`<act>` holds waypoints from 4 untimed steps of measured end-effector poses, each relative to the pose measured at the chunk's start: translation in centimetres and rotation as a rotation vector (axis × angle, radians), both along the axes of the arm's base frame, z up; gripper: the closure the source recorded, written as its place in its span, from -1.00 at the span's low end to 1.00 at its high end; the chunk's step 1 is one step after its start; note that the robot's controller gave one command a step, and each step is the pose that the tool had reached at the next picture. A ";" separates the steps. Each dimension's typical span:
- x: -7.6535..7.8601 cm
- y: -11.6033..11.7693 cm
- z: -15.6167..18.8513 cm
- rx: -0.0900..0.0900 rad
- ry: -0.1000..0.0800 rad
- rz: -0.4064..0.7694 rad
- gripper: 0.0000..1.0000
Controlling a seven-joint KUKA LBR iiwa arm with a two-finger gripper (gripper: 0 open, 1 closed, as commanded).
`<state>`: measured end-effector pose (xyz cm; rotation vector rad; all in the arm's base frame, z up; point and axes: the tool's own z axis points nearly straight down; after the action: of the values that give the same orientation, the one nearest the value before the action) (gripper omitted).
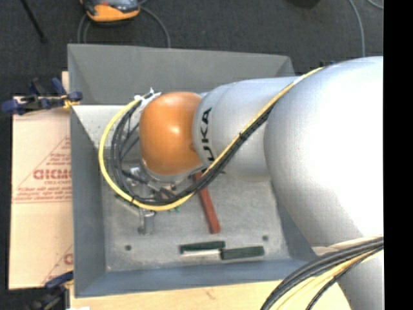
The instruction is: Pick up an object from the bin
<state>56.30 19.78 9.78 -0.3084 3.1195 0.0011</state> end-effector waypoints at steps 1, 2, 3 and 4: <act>1.7 -2.1 -2.5 -0.001 0.007 0.001 -1.00; 4.3 -6.4 -2.7 0.001 0.004 0.053 1.00; 4.3 -6.4 -2.7 0.001 0.004 0.052 1.00; 4.1 -6.6 2.1 -0.002 0.010 0.068 1.00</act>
Offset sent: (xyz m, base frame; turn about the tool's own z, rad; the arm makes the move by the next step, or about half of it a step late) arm 0.0416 -0.0629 -0.0278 -0.0576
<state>60.40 13.18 11.85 -0.4154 3.1175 -0.0003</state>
